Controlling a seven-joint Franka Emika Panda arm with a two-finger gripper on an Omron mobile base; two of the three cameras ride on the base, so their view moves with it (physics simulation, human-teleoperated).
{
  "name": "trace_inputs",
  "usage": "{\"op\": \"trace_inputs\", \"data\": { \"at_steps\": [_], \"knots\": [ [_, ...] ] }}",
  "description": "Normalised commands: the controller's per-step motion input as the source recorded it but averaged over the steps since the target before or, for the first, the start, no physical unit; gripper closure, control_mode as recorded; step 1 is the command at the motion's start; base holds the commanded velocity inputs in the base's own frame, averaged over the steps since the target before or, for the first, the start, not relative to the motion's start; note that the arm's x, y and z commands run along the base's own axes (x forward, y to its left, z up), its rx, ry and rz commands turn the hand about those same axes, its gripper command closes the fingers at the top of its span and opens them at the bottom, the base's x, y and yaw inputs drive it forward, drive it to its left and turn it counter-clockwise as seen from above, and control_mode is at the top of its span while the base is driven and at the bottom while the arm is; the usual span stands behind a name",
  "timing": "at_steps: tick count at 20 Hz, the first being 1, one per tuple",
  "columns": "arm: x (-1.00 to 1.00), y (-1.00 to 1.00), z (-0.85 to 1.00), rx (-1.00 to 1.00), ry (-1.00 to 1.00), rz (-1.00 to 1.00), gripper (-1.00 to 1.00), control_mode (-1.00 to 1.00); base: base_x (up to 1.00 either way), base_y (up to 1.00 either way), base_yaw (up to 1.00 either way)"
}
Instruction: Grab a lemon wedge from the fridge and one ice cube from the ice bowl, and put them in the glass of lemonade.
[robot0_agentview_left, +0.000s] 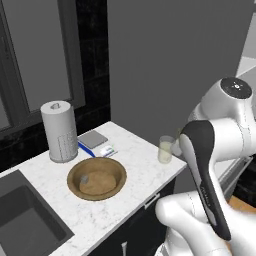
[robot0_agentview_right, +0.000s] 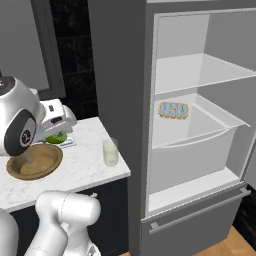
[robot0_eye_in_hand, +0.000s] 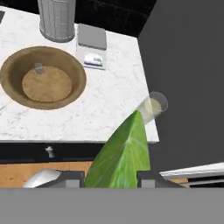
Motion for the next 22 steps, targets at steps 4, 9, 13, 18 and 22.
{"op": "trace_inputs", "data": {
  "at_steps": [4,9,13,18,22],
  "knots": [
    [0.02,-0.03,0.04,-0.18,0.09,0.35,1.00,-1.00,0.00,0.00,0.00],
    [0.00,-0.24,0.00,-0.09,0.00,0.54,1.00,-1.00,0.00,0.00,0.00],
    [0.00,-0.05,0.00,-0.22,0.01,0.52,1.00,-1.00,0.00,0.00,0.00],
    [0.02,0.00,0.00,-0.35,0.09,0.45,1.00,-1.00,0.00,0.00,0.00],
    [0.00,0.00,0.00,-0.39,0.09,0.46,1.00,-1.00,0.00,0.00,0.00]
  ]
}}
